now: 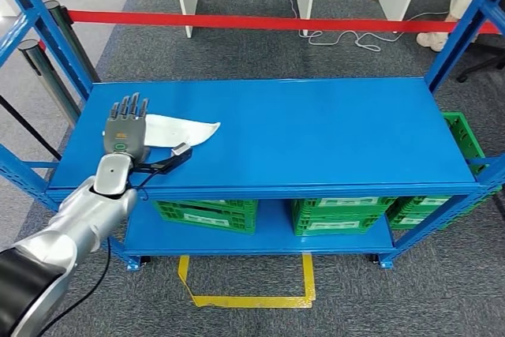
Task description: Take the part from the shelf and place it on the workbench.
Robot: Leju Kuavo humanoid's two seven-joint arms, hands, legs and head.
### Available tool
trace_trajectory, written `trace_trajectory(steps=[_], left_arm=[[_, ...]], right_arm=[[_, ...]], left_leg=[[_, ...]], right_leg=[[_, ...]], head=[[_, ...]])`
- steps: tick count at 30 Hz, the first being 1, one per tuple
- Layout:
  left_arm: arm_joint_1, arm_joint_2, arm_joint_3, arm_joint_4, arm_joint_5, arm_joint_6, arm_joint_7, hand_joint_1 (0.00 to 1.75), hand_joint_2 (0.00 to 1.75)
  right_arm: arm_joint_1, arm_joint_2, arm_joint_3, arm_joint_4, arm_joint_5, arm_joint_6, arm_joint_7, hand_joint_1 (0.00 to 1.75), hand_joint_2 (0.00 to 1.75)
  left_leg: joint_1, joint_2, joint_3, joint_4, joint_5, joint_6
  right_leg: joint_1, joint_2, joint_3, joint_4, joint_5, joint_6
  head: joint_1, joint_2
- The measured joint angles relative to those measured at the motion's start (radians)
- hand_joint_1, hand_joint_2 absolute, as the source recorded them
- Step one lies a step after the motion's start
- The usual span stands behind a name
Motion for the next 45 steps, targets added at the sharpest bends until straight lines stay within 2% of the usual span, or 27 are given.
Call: trace_trajectory(steps=[6, 15, 19, 22, 27, 36, 40, 45], left_arm=[[-0.013, -0.001, 0.004, 0.004, -0.003, -0.012, -0.03, 0.0, 1.75], [-0.024, -0.015, 0.04, 0.004, 0.056, -0.077, -0.108, 0.0, 1.75], [-0.025, -0.026, 0.059, 0.004, 0.087, -0.14, -0.172, 0.0, 1.75], [-0.027, -0.036, 0.077, 0.004, 0.109, -0.244, -0.209, 0.0, 1.75], [-0.032, -0.054, 0.084, 0.004, 0.081, -0.365, -0.163, 0.0, 1.75], [-0.04, -0.068, 0.082, 0.004, 0.054, -0.395, -0.137, 0.0, 1.75], [-0.046, -0.072, 0.082, 0.004, 0.036, -0.429, -0.106, 1.75, 1.75], [-0.047, -0.073, 0.081, 0.004, 0.012, -0.414, -0.07, 1.75, 1.75]], right_arm=[[0.0, 0.0, -0.001, 0.0, 0.002, 0.001, -0.001, 0.0, 0.0], [0.0, 0.0, -0.002, 0.0, 0.006, 0.004, -0.001, 0.0, 0.0], [0.0, 0.0, -0.002, 0.0, 0.008, 0.006, -0.006, 0.0, 0.0], [0.0, 0.0, -0.003, 0.0, 0.011, 0.01, -0.01, 0.0, 0.0], [0.0, 0.0, -0.005, 0.0, 0.013, 0.011, -0.013, 0.0, 0.0], [0.0, 0.0, -0.005, 0.0, 0.014, 0.011, -0.013, 0.0, 0.0], [0.0, 0.0, -0.007, 0.0, 0.015, 0.011, -0.011, 0.0, 0.0], [0.0, 0.0, -0.018, 0.0, 0.016, 0.011, -0.007, 0.0, 0.0]], left_leg=[[0.0, 0.0, 0.0, 0.0, 0.0, 0.0], [0.0, 0.0, 0.0, 0.0, 0.0, 0.0], [0.0, 0.0, 0.0, 0.0, 0.0, 0.0], [0.0, 0.0, 0.0, 0.0, 0.0, 0.0], [0.0, 0.0, 0.0, 0.0, 0.0, 0.0], [0.0, 0.0, 0.0, 0.0, 0.0, 0.0], [0.0, 0.0, 0.0, 0.0, 0.0, 0.0], [0.0, 0.0, 0.0, 0.0, 0.0, 0.0]], right_leg=[[0.0, 0.0, 0.0, 0.0, 0.0, 0.0], [0.0, 0.0, 0.0, 0.0, 0.0, 0.0], [0.0, 0.0, 0.0, 0.0, 0.0, 0.0], [0.0, 0.0, 0.0, 0.0, 0.0, 0.0], [0.0, 0.0, 0.0, 0.0, 0.0, 0.0], [0.0, 0.0, 0.0, 0.0, 0.0, 0.0], [0.0, 0.0, 0.0, 0.0, 0.0, 0.0], [0.0, 0.0, 0.0, 0.0, 0.0, 0.0]], head=[[0.0, 0.0], [0.0, 0.0], [0.0, 0.0], [0.0, 0.0], [0.0, 0.0], [0.0, 0.0], [0.0, 0.0], [0.0, 0.0]])
